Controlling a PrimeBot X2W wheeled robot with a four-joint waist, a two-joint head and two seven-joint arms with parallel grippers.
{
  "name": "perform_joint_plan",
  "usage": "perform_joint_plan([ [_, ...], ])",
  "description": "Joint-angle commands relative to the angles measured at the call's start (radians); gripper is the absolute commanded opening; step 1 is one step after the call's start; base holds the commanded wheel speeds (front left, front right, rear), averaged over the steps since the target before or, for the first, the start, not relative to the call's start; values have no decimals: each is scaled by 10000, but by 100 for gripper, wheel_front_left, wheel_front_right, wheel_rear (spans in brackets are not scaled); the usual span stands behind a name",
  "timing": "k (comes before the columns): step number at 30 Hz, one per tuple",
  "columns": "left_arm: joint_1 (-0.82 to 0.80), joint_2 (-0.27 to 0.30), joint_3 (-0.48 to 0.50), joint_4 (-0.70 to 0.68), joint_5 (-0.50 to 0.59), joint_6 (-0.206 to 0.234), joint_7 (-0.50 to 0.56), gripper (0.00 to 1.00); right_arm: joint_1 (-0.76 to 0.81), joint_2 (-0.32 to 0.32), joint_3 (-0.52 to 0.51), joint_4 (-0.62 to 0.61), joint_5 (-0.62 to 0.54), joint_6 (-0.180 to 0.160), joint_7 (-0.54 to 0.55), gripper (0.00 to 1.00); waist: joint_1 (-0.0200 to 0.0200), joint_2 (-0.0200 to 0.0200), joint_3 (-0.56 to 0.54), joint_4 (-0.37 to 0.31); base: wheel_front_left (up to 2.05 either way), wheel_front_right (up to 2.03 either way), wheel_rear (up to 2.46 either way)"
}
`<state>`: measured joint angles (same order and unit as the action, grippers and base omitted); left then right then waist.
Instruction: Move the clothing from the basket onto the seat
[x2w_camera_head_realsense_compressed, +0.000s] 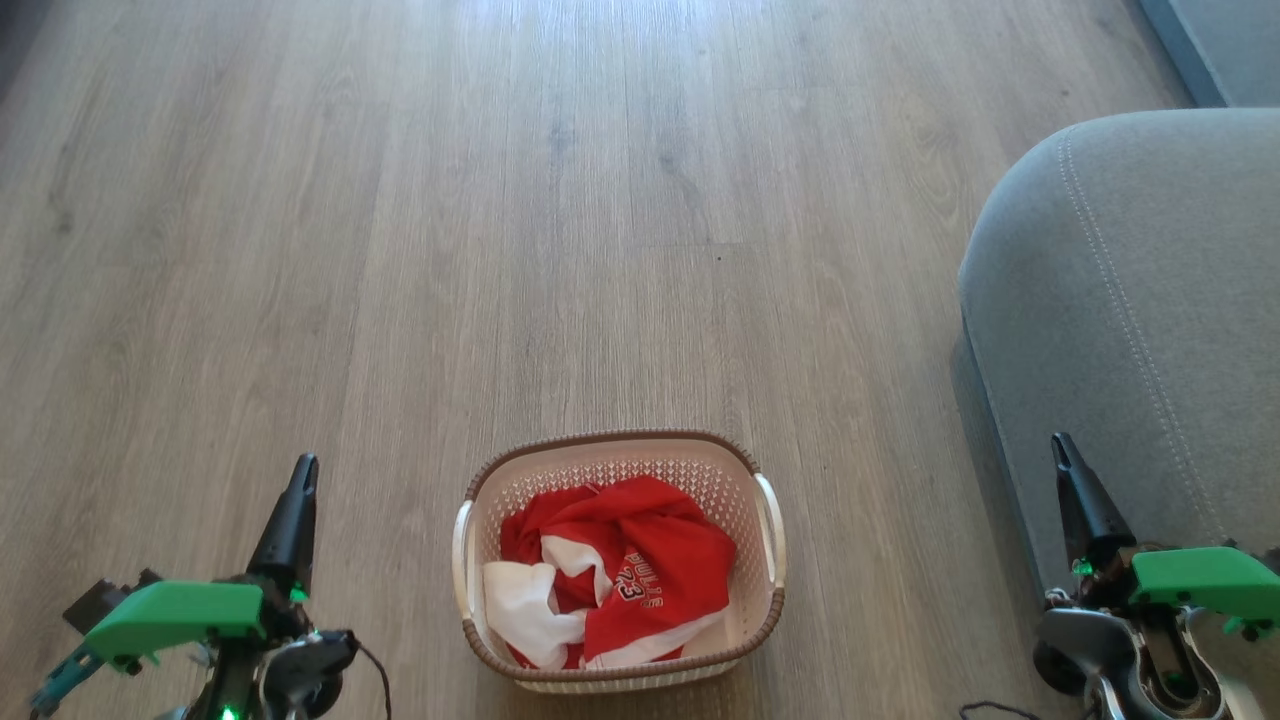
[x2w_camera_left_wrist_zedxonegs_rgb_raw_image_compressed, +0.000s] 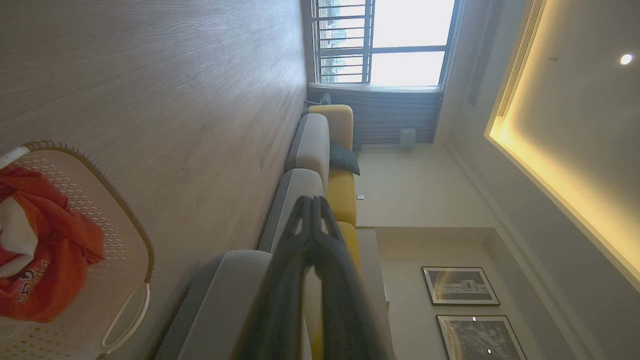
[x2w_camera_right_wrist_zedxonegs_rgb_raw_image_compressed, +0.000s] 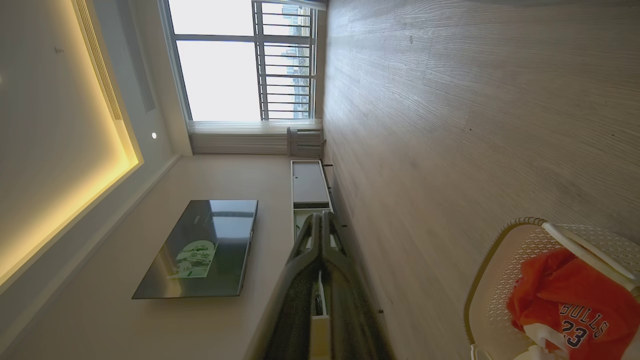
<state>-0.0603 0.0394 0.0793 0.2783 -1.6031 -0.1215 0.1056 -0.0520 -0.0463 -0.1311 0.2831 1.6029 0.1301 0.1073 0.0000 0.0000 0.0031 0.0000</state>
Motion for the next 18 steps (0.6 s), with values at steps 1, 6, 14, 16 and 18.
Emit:
perform_joint_plan([
  [1,-477,108,341,-335,-59,-92,73,0,-559,-39,177,-384,61,6,56,0,0,0,0,0,0,0,0],
  [6,-477,108,341,-335,-59,-92,73,0,-559,-39,177,-384,61,6,56,0,0,0,0,0,0,0,0],
  [14,108,-30,-29,301,15,17,-18,100,103,20,40,329,-4,2,-2,100,0,0,2,0,0,0,0],
  [16,359,-65,-76,621,15,17,-19,100,309,66,63,679,-4,0,-3,100,0,0,4,0,0,0,0],
  [18,298,-61,-64,626,29,15,-56,100,239,60,79,665,-20,0,-11,100,0,0,8,0,0,0,0],
])
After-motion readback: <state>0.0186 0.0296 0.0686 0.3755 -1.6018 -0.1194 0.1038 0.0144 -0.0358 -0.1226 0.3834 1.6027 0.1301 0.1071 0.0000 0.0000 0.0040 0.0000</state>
